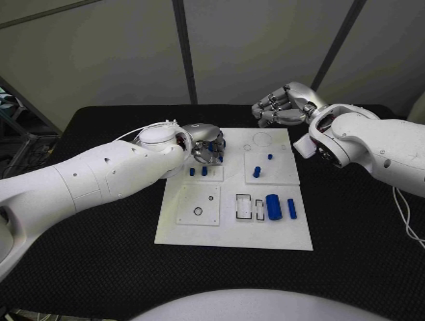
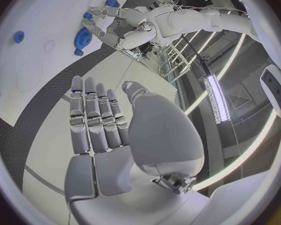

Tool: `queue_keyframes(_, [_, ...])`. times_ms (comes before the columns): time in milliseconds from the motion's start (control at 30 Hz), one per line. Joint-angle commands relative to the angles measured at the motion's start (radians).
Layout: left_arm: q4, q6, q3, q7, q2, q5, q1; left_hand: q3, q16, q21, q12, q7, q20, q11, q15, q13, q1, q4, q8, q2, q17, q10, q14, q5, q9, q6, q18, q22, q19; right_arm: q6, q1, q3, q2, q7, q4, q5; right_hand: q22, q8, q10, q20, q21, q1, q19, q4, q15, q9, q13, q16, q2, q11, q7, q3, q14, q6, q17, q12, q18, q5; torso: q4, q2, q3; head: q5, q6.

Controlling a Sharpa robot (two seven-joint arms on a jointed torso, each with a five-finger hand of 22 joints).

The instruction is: Assemble the parts on the task board

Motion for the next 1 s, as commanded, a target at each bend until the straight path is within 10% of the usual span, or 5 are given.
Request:
queue_keyframes(33, [0.0, 0.01, -0.001, 0.002, 0.003, 0.004, -0.001, 0.01, 0.002, 0.007, -0.009, 0.003, 0.002, 0.001, -0.002, -0.003, 0.01, -0.002, -0.007, 0.001, -0.001, 0.011, 0.012, 0.003, -0.002, 0.001, 0.017, 0.027, 0.007, -0.002, 0.002, 0.001, 0.002, 0.004, 0.002, -0.002, -0.001, -0.002, -0.007, -0.002, -0.004, 0.001, 0.007, -0.007, -0.001, 0.0, 0.001, -0.005, 0.002, 0.0, -0.003, 0.001, -0.003, -0.006, -0.001, 0.002, 0.006, 0.006, -0.0006, 0.001, -0.0003, 0.001, 0.001])
queue_keyframes(1000, [0.005, 0.009, -0.001, 0.005, 0.007, 0.018, -0.002, 0.072, 0.01, 0.03, -0.036, -0.003, -0.005, -0.011, -0.011, -0.014, 0.03, -0.028, -0.029, 0.017, -0.003, 0.064, 0.015, 0.001, -0.01, 0.036, 0.014, 0.049, 0.012, 0.002, 0.002, 0.001, 0.003, 0.002, 0.001, -0.003, -0.001, -0.002, -0.007, -0.002, -0.004, 0.001, 0.007, -0.007, -0.001, 0.0, 0.001, -0.005, 0.002, 0.0, -0.003, 0.001, -0.003, -0.006, -0.001, 0.002, 0.006, 0.006, 0.0, 0.0, -0.0003, -0.002, 0.0])
